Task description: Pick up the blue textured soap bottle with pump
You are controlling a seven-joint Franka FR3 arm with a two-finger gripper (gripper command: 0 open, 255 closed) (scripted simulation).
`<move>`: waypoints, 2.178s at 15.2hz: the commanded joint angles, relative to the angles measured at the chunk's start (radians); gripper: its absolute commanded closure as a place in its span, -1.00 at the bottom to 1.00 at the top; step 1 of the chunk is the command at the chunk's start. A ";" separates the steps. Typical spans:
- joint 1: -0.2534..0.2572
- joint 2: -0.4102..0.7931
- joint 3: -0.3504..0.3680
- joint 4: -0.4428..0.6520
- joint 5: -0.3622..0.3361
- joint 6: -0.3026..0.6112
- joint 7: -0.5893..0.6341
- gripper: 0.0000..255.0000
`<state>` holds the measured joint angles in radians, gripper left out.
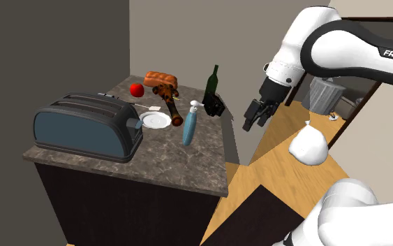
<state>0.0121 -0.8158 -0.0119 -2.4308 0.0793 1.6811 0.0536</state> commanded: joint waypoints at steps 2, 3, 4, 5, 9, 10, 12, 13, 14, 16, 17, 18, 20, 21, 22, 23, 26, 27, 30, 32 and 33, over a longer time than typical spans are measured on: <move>-0.006 0.022 0.010 -0.009 0.003 0.043 0.020 -1.00; -0.011 0.045 0.019 -0.017 0.005 0.086 0.039 -1.00; -0.017 0.070 0.029 -0.023 0.006 0.129 0.059 -1.00; -0.023 0.096 0.038 -0.028 0.007 0.171 0.079 -1.00; -0.051 0.213 0.074 -0.029 0.003 0.335 0.161 -1.00; -0.059 0.245 0.083 -0.025 0.000 0.375 0.182 -1.00; -0.075 0.310 0.100 -0.012 -0.010 0.450 0.226 -1.00; -0.084 0.344 0.108 -0.004 -0.016 0.486 0.249 -1.00; -0.094 0.379 0.117 0.006 -0.024 0.521 0.273 -1.00; -0.114 0.448 0.133 0.031 -0.043 0.587 0.322 -1.00; -0.124 0.484 0.140 0.045 -0.055 0.618 0.349 -1.00; -0.134 0.519 0.147 0.061 -0.069 0.648 0.376 -1.00; -0.155 0.590 0.160 0.096 -0.102 0.702 0.433 -1.00; -0.165 0.626 0.165 0.116 -0.121 0.727 0.464 -1.00; -0.174 0.661 0.169 0.137 -0.142 0.750 0.495 -1.00; -0.183 0.697 0.172 0.160 -0.164 0.771 0.528 -1.00; -0.203 0.803 0.174 0.234 -0.238 0.824 0.629 -1.00; -0.208 0.838 0.172 0.262 -0.264 0.838 0.663 -1.00; -0.211 0.940 0.155 0.351 -0.339 0.871 0.764 -1.00; -0.207 0.999 0.138 0.407 -0.378 0.884 0.819 -1.00; -0.205 1.006 0.135 0.402 -0.384 0.895 0.824 -1.00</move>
<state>-0.1953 0.1739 0.1278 -2.0398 -0.2912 2.5678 0.8593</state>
